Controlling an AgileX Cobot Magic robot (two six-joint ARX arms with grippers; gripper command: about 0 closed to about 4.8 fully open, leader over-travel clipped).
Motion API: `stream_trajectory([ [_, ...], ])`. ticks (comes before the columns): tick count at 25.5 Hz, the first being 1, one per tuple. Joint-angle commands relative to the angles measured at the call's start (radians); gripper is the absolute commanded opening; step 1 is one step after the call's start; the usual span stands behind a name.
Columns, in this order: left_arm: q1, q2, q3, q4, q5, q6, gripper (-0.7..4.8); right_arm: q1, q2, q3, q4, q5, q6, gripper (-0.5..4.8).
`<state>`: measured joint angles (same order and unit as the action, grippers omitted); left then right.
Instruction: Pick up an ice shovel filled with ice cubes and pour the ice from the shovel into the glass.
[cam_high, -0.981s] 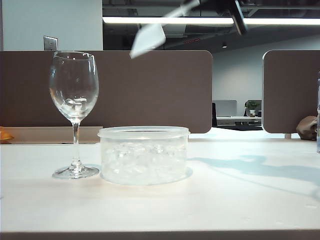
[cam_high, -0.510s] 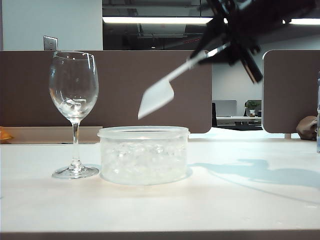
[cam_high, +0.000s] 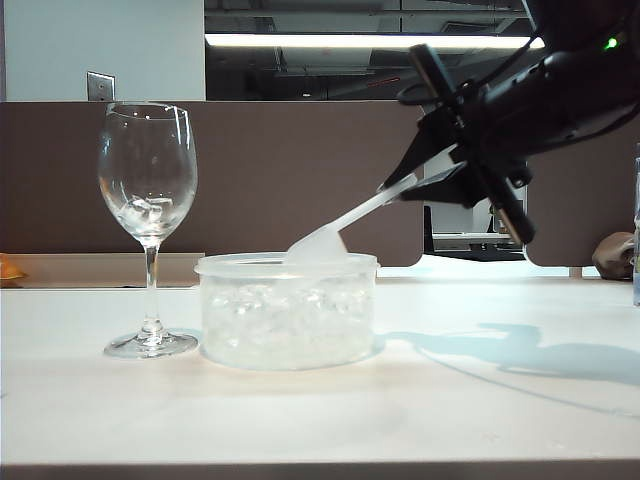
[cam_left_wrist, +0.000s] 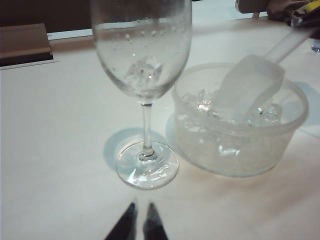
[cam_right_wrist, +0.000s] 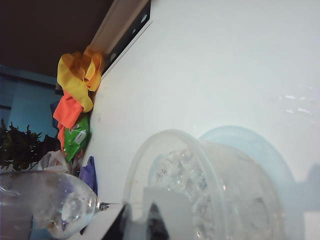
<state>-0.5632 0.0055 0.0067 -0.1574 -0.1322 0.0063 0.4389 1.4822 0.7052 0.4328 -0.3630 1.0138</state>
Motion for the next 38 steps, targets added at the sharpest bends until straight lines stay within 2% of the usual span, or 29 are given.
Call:
stream_trajectory([
  [1,0.001,0.000,0.001,0.009,0.002,-0.003,0.29,0.007,0.015,0.002,0.013,-0.006,0.009,0.00],
  [2,0.001,0.000,0.001,0.009,0.002,-0.003,0.29,0.007,0.015,0.002,0.011,-0.006,0.007,0.08],
  [3,0.001,0.000,0.001,0.009,0.001,-0.003,0.29,0.007,0.015,0.002,0.013,-0.005,0.007,0.38],
  [6,0.001,0.000,0.001,0.009,0.001,-0.003,0.29,0.006,0.015,0.002,0.013,0.003,0.007,1.82],
  [9,0.001,0.000,0.001,0.009,0.001,-0.003,0.29,0.006,0.012,0.002,0.011,0.018,0.007,2.26],
  [12,0.001,0.000,0.001,0.009,0.001,-0.003,0.29,0.006,0.005,0.002,-0.007,0.053,0.007,2.60],
  [14,0.001,0.000,0.001,0.009,0.002,-0.003,0.29,0.006,-0.013,0.002,-0.068,0.114,0.005,2.84],
  [16,0.001,0.000,0.001,0.009,0.002,-0.003,0.29,0.006,-0.036,0.002,-0.142,0.185,-0.015,2.85],
  [21,0.001,0.000,0.001,0.009,0.001,-0.003,0.29,-0.001,-0.087,0.002,-0.277,0.285,-0.108,2.85],
  [23,0.001,0.000,0.001,0.009,0.001,-0.003,0.29,-0.001,-0.114,0.002,-0.343,0.362,-0.127,2.85],
  [24,0.001,0.000,0.001,0.009,0.001,-0.003,0.29,-0.001,-0.145,0.000,-0.408,0.449,-0.140,2.82],
  [25,0.001,0.000,0.001,0.009,0.002,-0.003,0.29,-0.001,-0.161,-0.005,-0.424,0.484,-0.151,2.65],
  [27,0.001,0.000,0.001,0.009,0.001,-0.003,0.29,-0.001,-0.228,-0.045,-0.424,0.554,-0.180,0.47],
  [28,0.001,0.000,0.001,0.009,0.002,-0.003,0.29,-0.001,-0.250,-0.060,-0.420,0.566,-0.181,-0.07],
  [30,0.001,0.000,0.001,0.009,0.001,-0.003,0.29,-0.001,-0.299,-0.093,-0.411,0.596,-0.193,-0.05],
  [36,0.001,0.000,0.001,0.009,0.002,-0.003,0.29,-0.001,-0.420,-0.181,-0.327,0.593,-0.427,-0.05],
  [38,0.001,0.000,0.001,0.009,0.002,-0.003,0.29,-0.001,-0.460,-0.214,-0.294,0.594,-0.451,-0.05],
])
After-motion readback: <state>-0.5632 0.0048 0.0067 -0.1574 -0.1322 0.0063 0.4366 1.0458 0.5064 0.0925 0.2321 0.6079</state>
